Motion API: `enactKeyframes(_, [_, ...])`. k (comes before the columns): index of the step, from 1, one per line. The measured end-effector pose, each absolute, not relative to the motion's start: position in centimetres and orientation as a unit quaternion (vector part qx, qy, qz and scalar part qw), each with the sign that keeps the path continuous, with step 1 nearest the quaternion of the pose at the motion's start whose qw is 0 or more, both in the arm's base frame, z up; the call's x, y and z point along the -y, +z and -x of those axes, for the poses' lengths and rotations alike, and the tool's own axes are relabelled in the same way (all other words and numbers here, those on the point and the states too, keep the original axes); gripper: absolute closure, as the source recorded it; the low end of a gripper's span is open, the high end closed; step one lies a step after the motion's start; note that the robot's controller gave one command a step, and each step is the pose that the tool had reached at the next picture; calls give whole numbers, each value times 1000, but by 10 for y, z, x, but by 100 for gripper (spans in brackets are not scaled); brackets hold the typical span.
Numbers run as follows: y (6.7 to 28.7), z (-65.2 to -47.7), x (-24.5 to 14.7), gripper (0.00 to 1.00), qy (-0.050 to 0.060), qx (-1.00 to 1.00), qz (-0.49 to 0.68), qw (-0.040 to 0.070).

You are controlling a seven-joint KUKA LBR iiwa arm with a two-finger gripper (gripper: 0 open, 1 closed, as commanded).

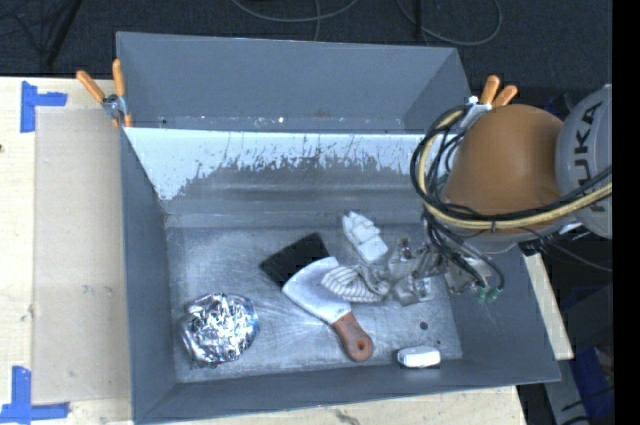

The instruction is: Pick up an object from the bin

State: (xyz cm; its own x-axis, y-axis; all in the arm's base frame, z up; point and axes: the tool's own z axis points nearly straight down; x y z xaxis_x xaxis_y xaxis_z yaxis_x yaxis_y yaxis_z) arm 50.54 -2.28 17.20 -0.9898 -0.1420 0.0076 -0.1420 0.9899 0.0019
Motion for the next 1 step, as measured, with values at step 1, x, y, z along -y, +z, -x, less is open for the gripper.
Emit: enactKeyframes(1, [250, -516, 10, 100, 0, 997, -77, 0])
